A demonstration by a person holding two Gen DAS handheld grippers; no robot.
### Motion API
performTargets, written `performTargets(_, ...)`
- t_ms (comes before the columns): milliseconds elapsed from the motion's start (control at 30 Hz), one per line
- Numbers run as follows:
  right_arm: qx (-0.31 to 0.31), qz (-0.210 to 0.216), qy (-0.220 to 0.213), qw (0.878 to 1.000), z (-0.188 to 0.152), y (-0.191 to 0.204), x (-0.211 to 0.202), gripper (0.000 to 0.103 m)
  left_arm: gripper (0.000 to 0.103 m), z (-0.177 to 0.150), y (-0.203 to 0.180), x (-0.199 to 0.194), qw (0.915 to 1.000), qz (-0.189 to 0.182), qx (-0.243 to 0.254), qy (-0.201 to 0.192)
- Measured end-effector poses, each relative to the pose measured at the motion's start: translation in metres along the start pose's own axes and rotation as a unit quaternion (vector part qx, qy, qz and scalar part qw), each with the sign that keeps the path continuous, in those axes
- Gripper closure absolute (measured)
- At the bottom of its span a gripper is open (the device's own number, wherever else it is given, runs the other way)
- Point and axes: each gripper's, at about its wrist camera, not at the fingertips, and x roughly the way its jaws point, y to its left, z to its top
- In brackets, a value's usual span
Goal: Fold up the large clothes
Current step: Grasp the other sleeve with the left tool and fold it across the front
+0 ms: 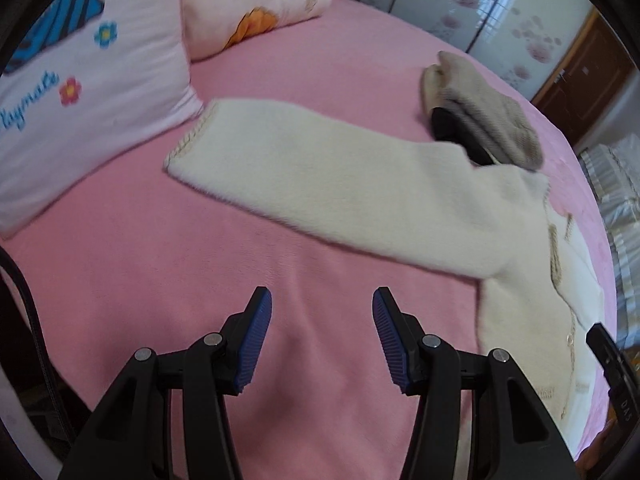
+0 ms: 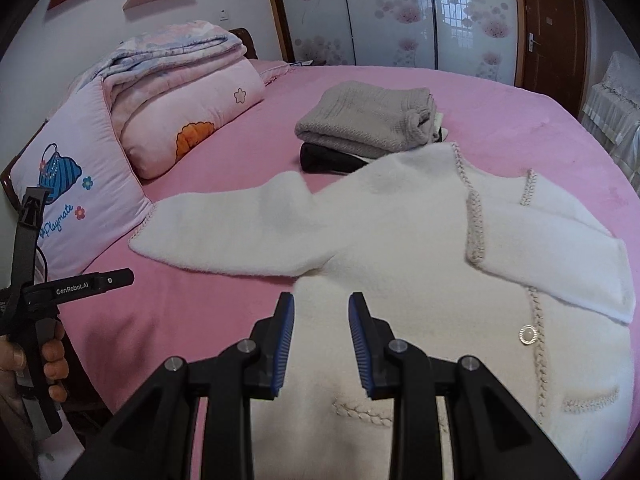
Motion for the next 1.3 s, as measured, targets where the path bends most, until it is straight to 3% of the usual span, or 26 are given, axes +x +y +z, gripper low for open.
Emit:
performTargets(433, -0.007, -0.004, 0.021, 1.000, 0.020, 0.016, 0.080, 0.075, 0.052, 0.051, 0.060, 0.104, 0.9948, -0.033, -0.071, 0.065)
performTargets(667, -0.016, -0.016, 0.027, 0.999, 0.015, 0.013, 0.096, 0.075, 0.052, 0.067, 0.066, 0.124, 0.9930, -0.050, -0.100, 0.039)
performTargets(700, -0.015, -0.017, 0.030, 0.999, 0.014, 0.011, 0.099, 0.075, 0.055, 0.068, 0.066, 0.125, 0.9926, -0.047, -0.107, 0.030)
performTargets(767, -0.013, -0.019, 0.036, 0.999, 0.012, 0.008, 0.102, 0.075, 0.088, 0.070, 0.062, 0.123, 0.9942, -0.021, -0.105, 0.006)
performTargets(867, -0.007, -0.022, 0.038, 0.999, 0.006, 0.001, 0.101, 0.075, 0.094, 0.073, 0.045, 0.114, 0.9964, 0.020, -0.080, -0.019)
performTargets(1000, 0.007, -0.023, 0.033, 0.999, -0.001, -0.014, 0.091, 0.075, 0.096, 0.079, -0.007, 0.082, 0.9932, 0.082, -0.005, -0.082)
performTargets(1133, 0.034, -0.027, 0.024, 0.999, -0.008, -0.039, 0.072, 0.075, 0.096, 0.076, -0.074, 0.046, 0.9898, 0.040, 0.056, -0.125)
performTargets(1300, 0.071, -0.044, 0.014, 0.996, -0.019, -0.081, 0.045, 0.075, 0.095, 0.044, -0.173, 0.033, 0.9796, -0.002, 0.157, -0.125)
